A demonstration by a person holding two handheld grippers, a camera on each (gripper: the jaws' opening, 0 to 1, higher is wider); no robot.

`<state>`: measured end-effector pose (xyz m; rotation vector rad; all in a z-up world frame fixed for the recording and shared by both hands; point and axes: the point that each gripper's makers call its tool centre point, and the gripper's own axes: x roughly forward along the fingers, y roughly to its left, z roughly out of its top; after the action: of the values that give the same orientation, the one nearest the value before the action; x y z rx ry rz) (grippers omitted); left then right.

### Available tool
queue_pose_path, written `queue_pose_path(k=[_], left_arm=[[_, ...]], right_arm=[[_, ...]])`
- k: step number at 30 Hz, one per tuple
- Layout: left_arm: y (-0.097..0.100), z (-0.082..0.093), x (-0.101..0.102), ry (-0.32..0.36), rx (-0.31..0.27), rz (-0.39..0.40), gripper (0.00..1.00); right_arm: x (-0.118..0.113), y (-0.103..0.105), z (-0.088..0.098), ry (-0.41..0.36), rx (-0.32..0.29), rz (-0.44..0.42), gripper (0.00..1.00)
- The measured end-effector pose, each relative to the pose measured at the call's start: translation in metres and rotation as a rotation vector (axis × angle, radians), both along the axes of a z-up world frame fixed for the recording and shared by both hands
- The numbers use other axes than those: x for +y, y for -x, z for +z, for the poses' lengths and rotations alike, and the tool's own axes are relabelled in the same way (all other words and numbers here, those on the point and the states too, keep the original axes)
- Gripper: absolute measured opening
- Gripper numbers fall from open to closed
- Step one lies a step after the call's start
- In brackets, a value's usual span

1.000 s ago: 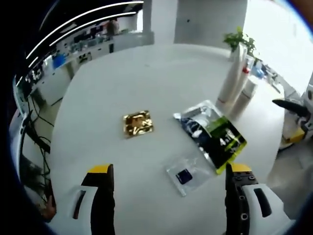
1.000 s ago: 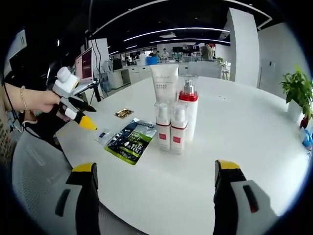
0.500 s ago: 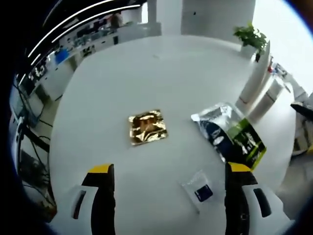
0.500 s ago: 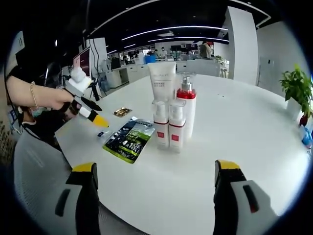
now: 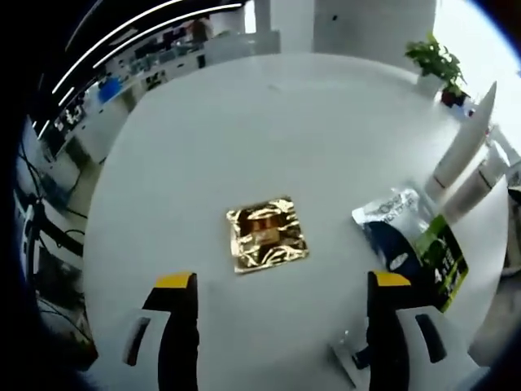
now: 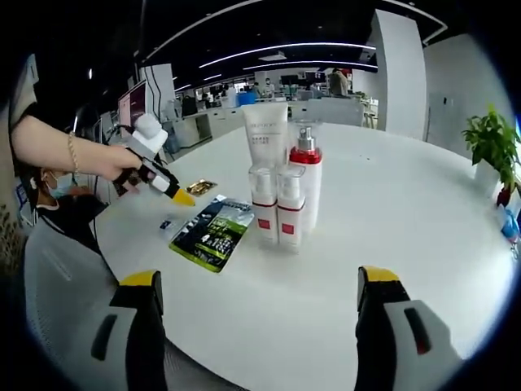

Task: Arrange the skincare products in the storage area until every visible bottle or jar stands upright without overlapping.

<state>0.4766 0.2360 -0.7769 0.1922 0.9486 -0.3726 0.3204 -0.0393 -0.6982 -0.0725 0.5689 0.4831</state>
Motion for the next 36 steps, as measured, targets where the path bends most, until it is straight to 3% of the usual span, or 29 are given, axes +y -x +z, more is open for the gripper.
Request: queue_pose_path(k=[18, 24, 27, 36], left_arm=[[-0.029, -0.006, 0.004, 0.029, -0.011, 0.128, 0.66], [-0.033, -0.005, 0.003, 0.022, -0.03, 0.133, 0.52], [-0.034, -0.004, 0.0, 0.026, -0.036, 0.13, 0.37], [-0.032, 0.0, -0.005, 0.046, -0.045, 0.14, 0.35]], right_arm=[[-0.001, 0.0, -0.001, 0.0, 0.007, -0.008, 0.99], [-0.001, 0.0, -0.002, 0.003, 0.008, -0.007, 0.99], [-0.001, 0.0, -0.002, 0.005, 0.008, -0.006, 0.99], [-0.002, -0.001, -0.001, 0.004, 0.005, -0.01, 0.99]])
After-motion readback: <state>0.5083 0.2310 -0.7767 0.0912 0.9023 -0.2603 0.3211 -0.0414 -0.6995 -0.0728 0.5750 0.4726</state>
